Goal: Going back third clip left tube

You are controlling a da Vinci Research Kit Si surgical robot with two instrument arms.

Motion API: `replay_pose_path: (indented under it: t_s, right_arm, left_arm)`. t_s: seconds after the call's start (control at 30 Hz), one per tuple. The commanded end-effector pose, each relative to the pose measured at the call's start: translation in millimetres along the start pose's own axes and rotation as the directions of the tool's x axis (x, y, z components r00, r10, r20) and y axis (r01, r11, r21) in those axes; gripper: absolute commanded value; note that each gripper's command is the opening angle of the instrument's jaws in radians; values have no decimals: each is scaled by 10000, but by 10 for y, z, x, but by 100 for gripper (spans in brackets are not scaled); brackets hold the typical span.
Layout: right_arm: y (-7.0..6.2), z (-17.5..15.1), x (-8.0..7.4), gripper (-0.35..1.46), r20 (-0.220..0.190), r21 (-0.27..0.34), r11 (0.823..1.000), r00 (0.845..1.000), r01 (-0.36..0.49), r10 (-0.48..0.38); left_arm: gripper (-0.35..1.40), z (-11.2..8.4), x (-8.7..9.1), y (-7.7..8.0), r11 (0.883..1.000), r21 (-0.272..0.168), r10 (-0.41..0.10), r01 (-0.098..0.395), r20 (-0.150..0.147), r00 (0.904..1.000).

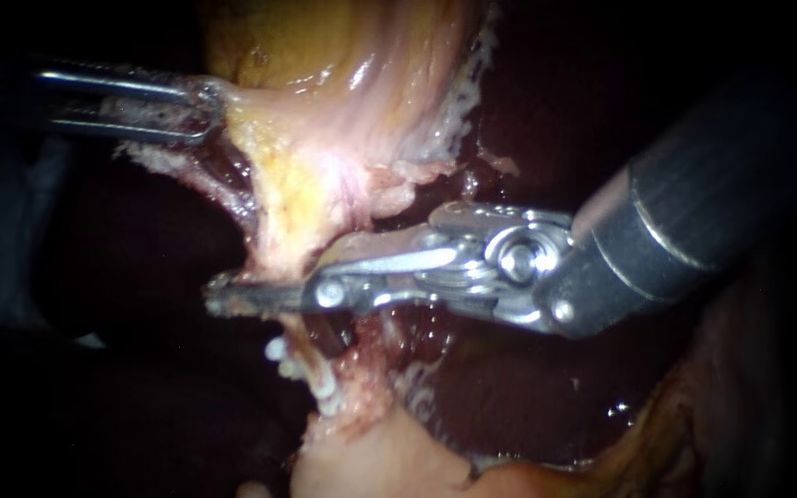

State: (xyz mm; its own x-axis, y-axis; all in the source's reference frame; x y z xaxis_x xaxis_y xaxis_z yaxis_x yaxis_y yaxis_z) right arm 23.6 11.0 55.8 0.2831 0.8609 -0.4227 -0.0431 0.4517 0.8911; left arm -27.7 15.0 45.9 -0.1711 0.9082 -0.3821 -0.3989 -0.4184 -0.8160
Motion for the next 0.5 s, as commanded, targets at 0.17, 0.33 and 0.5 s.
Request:
replay_pose_path:
  t_s: [0.17,0.33,0.5]
  right_arm:
    - [6,9,1,43,-361,222,9997,9993,-29,37]
    - [17,12,-1,49,-356,190,9996,9991,232,-225]
    - [35,1,-16,50,-388,-379,9924,9921,1175,-1189]
  left_arm:
    - [-35,0,0,-1,10000,-6,6,-6,0,10000]
    - [-35,0,0,-1,10000,-9,7,-7,1,10000]
    - [-35,-2,0,-2,10000,-17,11,-11,6,10000]
